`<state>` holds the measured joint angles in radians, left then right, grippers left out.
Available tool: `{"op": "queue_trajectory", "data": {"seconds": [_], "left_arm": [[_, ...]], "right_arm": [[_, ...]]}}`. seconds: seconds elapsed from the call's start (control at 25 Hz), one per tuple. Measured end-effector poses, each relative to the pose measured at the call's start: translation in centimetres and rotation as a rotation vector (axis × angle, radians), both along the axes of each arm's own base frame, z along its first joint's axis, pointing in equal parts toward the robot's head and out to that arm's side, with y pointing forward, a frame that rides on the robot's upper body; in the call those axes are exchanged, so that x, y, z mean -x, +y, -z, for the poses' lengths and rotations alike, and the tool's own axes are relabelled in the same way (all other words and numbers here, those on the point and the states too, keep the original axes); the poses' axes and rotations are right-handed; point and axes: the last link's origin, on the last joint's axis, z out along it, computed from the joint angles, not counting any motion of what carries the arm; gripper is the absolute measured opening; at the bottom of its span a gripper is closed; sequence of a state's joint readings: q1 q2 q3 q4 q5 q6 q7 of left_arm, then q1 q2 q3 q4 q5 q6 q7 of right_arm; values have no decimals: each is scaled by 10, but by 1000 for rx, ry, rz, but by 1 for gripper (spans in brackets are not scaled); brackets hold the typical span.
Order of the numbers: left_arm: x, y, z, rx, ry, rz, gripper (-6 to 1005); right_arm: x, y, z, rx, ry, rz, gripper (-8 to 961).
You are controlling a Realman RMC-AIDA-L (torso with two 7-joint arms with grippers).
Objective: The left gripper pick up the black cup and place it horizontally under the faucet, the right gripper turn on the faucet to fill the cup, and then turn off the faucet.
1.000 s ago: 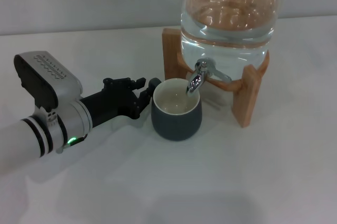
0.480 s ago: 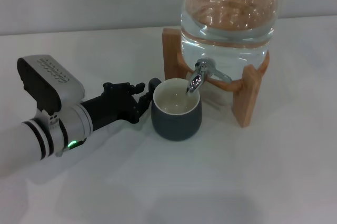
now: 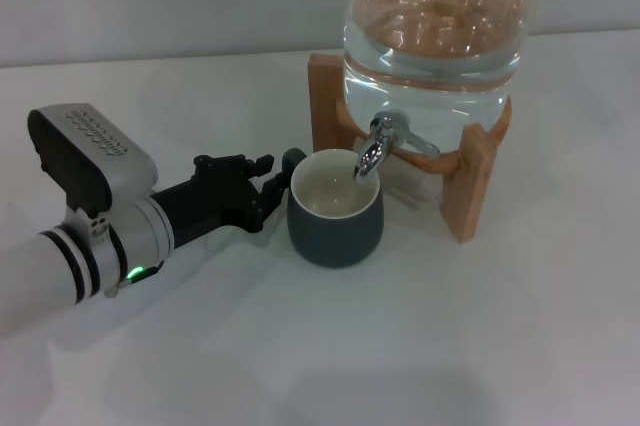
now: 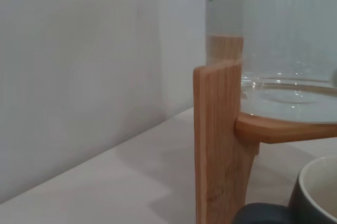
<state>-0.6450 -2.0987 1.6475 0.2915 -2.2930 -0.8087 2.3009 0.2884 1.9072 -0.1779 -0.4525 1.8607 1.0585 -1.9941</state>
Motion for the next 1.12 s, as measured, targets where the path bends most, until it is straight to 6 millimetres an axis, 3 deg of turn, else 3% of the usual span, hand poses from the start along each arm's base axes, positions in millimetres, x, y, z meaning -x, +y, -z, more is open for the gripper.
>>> {"op": "queue_trajectory", "data": {"seconds": [0.68, 1.12], "left_arm": [[10, -5, -5, -7, -35, -55, 258], [33, -19, -26, -77, -110, -145, 257]], "right_arm": [[0, 0, -3, 0, -6, 0, 843], [-3, -3, -4, -3, -6, 10, 844]]}}
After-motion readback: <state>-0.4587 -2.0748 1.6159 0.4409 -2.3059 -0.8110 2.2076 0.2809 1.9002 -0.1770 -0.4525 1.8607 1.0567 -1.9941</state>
